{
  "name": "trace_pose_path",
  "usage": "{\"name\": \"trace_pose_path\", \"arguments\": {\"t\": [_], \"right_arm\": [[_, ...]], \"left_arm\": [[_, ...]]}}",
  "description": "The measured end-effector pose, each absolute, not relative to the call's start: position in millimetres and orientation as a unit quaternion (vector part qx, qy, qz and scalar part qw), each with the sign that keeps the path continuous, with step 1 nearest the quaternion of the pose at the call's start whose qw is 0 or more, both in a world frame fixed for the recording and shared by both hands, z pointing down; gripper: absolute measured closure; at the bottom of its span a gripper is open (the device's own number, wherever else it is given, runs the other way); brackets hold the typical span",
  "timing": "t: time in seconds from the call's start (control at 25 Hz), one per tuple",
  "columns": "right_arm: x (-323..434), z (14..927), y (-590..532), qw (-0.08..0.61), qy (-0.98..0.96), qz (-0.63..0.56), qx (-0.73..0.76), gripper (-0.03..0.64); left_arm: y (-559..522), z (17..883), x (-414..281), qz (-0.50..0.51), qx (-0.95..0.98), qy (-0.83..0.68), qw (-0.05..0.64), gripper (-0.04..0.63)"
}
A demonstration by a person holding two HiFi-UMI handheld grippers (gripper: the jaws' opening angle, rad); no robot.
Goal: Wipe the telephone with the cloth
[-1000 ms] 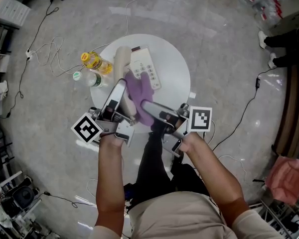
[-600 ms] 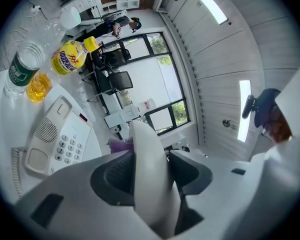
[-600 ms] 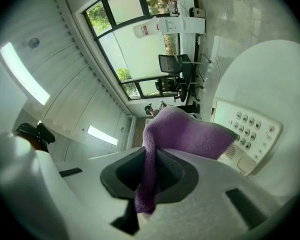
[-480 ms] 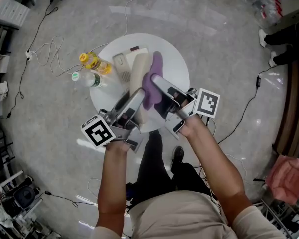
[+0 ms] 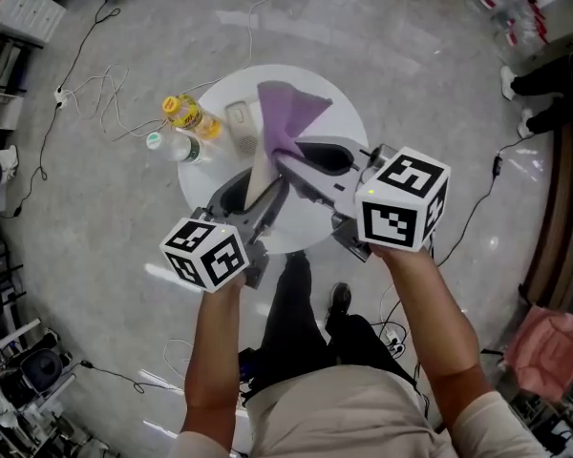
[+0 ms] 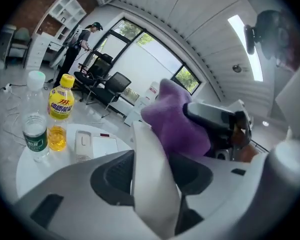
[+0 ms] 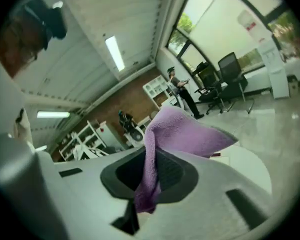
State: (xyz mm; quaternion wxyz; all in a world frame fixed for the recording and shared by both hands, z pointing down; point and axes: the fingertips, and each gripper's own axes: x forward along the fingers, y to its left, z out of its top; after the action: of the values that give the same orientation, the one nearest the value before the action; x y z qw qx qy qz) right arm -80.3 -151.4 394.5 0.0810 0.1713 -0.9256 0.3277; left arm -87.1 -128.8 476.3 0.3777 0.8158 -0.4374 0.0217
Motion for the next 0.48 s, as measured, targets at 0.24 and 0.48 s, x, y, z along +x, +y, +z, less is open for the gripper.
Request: {"name": "trace_pose_path", "arguments": {"t": [0.24, 0.48], "right_arm": [[-115, 417, -120, 0.23, -0.94, 0.227, 0.107, 0.583], [-120, 432, -122, 0.281, -0.936, 0.185, 0.105, 0.583]], "left_arm": [[-124, 481, -84, 0.084, 0.824, -0.448, 0.336, 0.387], [-121, 480, -82, 0.128, 0.833, -0.448, 0.298, 0.388]]}}
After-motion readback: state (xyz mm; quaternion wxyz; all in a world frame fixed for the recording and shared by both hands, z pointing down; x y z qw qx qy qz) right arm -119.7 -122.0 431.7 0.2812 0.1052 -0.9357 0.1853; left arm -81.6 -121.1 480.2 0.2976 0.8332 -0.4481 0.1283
